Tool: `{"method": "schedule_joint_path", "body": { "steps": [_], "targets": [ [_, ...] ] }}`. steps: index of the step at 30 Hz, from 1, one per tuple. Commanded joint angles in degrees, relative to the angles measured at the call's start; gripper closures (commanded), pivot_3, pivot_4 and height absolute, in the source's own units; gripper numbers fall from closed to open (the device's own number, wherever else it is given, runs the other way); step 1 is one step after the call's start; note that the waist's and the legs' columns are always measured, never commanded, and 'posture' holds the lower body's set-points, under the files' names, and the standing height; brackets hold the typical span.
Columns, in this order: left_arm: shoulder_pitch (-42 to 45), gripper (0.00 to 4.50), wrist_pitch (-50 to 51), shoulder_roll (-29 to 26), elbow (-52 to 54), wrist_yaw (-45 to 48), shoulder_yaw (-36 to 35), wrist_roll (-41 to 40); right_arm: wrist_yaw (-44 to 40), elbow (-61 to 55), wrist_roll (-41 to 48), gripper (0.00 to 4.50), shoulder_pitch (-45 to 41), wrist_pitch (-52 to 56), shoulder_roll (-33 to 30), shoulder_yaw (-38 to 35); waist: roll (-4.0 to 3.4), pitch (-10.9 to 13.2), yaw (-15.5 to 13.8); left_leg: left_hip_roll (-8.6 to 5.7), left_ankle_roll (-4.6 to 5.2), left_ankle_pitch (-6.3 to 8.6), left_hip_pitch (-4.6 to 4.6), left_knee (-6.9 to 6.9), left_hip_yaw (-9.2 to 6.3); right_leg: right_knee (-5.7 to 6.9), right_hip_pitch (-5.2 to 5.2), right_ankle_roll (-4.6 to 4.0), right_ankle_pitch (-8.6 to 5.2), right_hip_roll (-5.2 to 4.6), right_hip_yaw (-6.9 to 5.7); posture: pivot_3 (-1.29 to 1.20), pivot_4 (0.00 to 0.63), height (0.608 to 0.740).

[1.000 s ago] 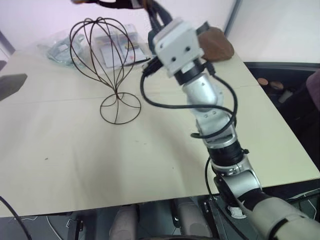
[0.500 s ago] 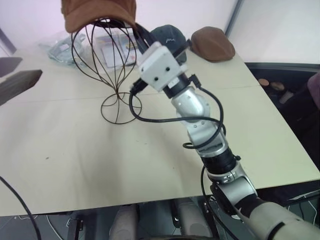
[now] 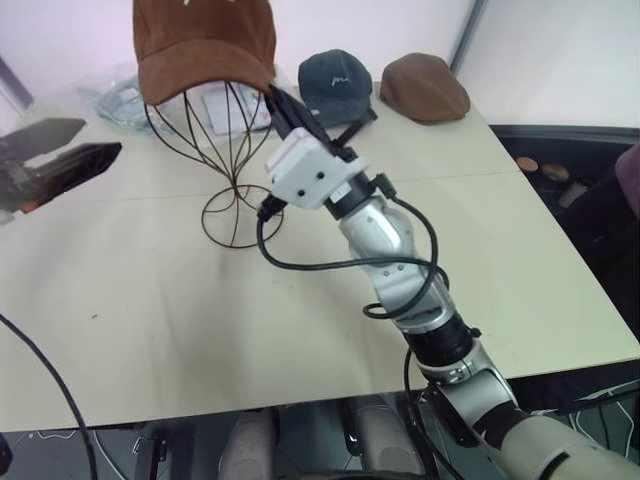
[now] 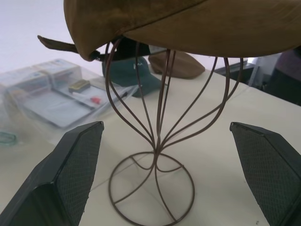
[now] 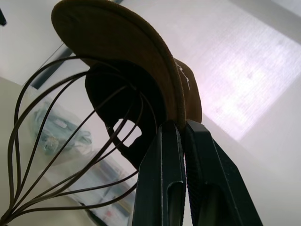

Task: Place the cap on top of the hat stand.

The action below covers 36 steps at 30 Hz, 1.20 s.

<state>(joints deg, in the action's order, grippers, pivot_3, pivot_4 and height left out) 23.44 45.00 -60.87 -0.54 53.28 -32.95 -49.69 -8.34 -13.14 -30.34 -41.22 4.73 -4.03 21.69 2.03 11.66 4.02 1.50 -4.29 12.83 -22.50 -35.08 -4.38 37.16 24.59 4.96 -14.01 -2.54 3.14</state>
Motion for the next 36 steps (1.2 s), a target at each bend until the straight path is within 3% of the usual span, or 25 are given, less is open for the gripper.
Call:
{"method": "schedule_joint_path", "body": {
  "steps": [1, 16, 27, 36],
  "targets": [
    [2.63, 0.0, -2.29, -0.91, -1.59, 1.85, 0.44, 1.03, -0.84, -5.07, -1.44, 4.46, 1.68, -1.17, -0.91, 0.35, 0.01, 0.0, -0.01, 0.0, 0.0, 0.0, -0.01, -0.01, 0.0, 0.0, 0.0, 0.0, 0.0, 0.0, 0.0, 0.0, 0.15, 0.74],
    [9.95, 0.0, -5.45, -0.27, -10.1, 6.39, 6.74, 6.12, -7.05, -10.87, 3.68, 4.46, 7.48, -2.91, -1.43, 0.76, 0.01, 0.0, 0.07, 0.0, 0.0, 0.0, 0.0, -0.01, 0.0, 0.0, -0.01, 0.01, 0.0, 0.01, -0.01, 0.0, 0.15, 0.74],
    [9.03, 0.0, -8.35, -1.46, -14.66, 10.54, 5.02, 8.5, -11.44, -8.41, 6.55, 4.46, 6.42, -2.87, -1.3, 1.92, 0.01, -0.01, 0.1, 0.02, 0.0, 0.0, 0.0, 0.0, 0.0, 0.0, -0.01, 0.01, 0.0, 0.03, -0.01, 0.0, 0.15, 0.74],
    [6.83, 0.0, -5.87, -0.32, -9.08, 7.54, 3.45, 7.07, -11.05, -5.01, -0.97, 4.46, 5.87, 3.09, -2.34, 2.66, 0.01, -0.01, -0.05, 0.04, 0.0, 0.0, 0.0, -0.02, 0.0, 0.02, -0.01, 0.0, 0.0, 0.04, -0.03, 0.0, 0.15, 0.74]
  ]
}}
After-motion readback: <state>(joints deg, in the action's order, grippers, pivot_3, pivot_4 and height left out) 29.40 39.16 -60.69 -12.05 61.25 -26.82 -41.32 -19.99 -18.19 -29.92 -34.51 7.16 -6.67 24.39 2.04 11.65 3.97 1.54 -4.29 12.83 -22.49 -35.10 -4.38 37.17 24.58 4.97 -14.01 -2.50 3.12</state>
